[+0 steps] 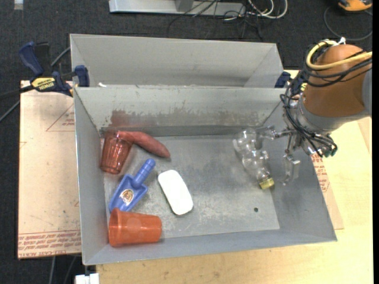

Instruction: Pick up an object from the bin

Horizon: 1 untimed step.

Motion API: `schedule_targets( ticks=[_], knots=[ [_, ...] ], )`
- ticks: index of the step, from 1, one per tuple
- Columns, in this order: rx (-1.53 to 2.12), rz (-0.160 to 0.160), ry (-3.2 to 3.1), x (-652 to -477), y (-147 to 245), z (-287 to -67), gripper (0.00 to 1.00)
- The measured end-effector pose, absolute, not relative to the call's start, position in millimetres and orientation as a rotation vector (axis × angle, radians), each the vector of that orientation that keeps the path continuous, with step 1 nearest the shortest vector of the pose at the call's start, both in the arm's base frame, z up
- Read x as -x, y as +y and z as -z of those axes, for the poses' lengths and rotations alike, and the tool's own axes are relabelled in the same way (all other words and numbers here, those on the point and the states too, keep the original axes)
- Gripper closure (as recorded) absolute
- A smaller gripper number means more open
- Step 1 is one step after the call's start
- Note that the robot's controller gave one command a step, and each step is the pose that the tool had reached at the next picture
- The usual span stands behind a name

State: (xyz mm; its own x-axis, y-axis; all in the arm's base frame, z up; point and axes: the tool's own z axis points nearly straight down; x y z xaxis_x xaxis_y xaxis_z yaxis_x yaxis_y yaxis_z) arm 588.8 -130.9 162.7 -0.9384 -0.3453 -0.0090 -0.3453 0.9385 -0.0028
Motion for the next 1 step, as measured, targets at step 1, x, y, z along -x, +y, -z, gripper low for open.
schedule_targets(
  ticks=[1],
  knots=[
    [0.998, -0.021, 2.964, -650.7, -147.2, -102.2, 0.00]
  ],
)
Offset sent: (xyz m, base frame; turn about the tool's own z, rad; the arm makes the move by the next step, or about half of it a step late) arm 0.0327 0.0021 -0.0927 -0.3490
